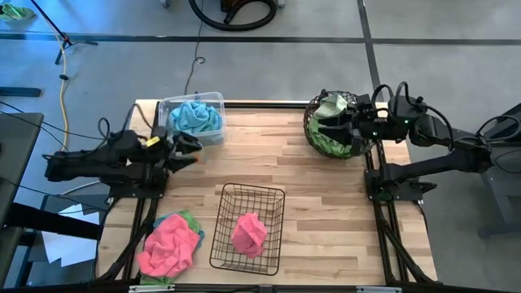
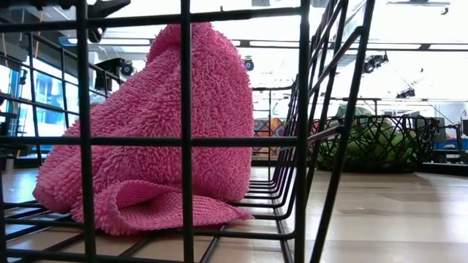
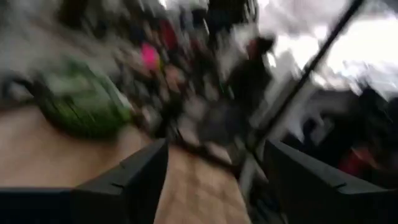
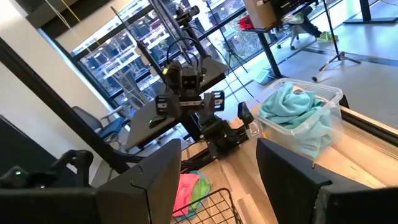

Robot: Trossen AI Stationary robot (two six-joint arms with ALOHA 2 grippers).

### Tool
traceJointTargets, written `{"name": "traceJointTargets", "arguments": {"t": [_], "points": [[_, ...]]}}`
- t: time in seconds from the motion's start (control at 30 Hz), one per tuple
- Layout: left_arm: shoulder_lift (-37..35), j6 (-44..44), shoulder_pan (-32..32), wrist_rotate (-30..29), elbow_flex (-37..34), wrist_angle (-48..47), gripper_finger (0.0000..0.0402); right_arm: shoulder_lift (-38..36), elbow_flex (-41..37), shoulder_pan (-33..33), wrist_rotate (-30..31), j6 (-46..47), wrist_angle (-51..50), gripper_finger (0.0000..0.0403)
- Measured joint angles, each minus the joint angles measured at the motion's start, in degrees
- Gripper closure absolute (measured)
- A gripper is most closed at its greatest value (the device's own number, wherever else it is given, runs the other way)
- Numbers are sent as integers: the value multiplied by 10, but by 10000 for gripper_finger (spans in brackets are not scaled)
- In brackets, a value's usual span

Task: Sort microfiber towel by color & place in baskets
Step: Put the pink microfiber towel into the black wire basket

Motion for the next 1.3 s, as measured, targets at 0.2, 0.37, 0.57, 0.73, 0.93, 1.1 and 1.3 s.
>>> {"name": "traceJointTargets", "arguments": {"t": [0.2, 0.37, 0.57, 0.73, 0.93, 1.1, 1.3], "points": [[82, -48, -21, 119, 111, -162, 114, 0, 0, 0, -1, 0, 0, 199], [178, -70, -99, 147, 214, -278, 113, 0, 0, 0, -14, -6, 0, 199], [326, -66, -254, 131, 299, -444, 116, 0, 0, 0, -56, -28, -1, 199], [433, -104, -391, 119, 303, -493, 117, -2, 0, 0, -84, -54, -28, 199], [544, -142, -508, 55, 303, -488, 117, -2, 0, 0, -85, -81, -83, 199], [621, -182, -549, -4, 303, -487, 117, -2, 0, 0, -85, -87, -118, 199], [688, -215, -565, 17, 303, -484, 117, -2, 0, 0, -85, -100, -152, 199]]}}
